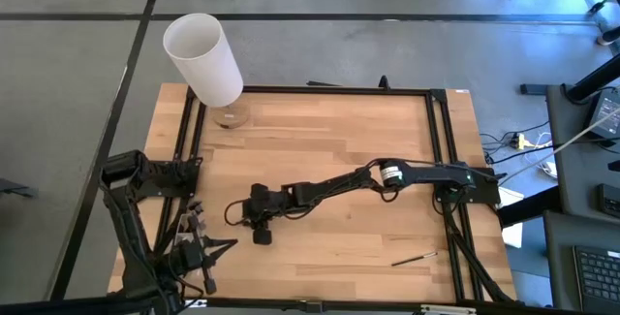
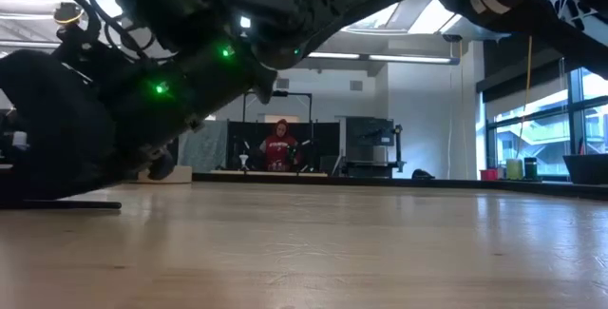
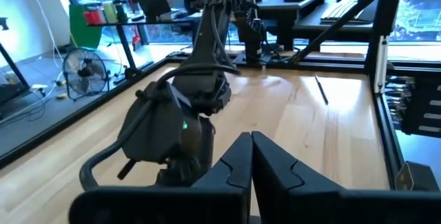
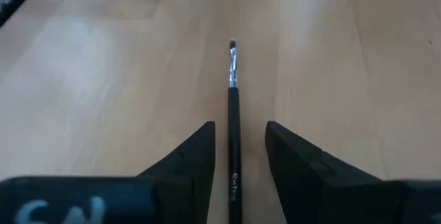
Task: Pick & Place Makeup Supplies
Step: Put the left makeup brush into the transparent organizer
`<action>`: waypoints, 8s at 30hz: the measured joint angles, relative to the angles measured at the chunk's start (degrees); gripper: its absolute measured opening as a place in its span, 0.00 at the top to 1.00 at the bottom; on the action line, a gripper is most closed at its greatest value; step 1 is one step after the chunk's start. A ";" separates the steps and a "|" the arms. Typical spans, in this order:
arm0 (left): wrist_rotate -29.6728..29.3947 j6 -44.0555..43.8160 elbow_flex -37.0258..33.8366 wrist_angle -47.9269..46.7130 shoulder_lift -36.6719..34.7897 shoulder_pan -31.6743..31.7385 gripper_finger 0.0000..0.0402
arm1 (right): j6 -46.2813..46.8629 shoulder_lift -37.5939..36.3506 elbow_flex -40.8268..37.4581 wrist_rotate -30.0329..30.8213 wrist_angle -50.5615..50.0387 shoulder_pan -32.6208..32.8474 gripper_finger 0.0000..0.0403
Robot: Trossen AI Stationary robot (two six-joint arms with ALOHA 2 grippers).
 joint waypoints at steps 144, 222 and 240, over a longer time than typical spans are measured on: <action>66.59 178.35 1.05 39.33 5.61 45.74 0.71 | 41.42 -71.08 -88.05 20.72 -21.74 15.64 0.98; 51.95 16.93 5.22 3.74 -5.17 19.58 0.97 | 46.82 -71.10 -84.72 32.66 -11.02 26.36 0.96; 50.98 -10.34 5.29 -0.22 -4.03 -1.54 0.99 | 43.35 -71.10 -84.70 32.62 -5.16 25.26 0.96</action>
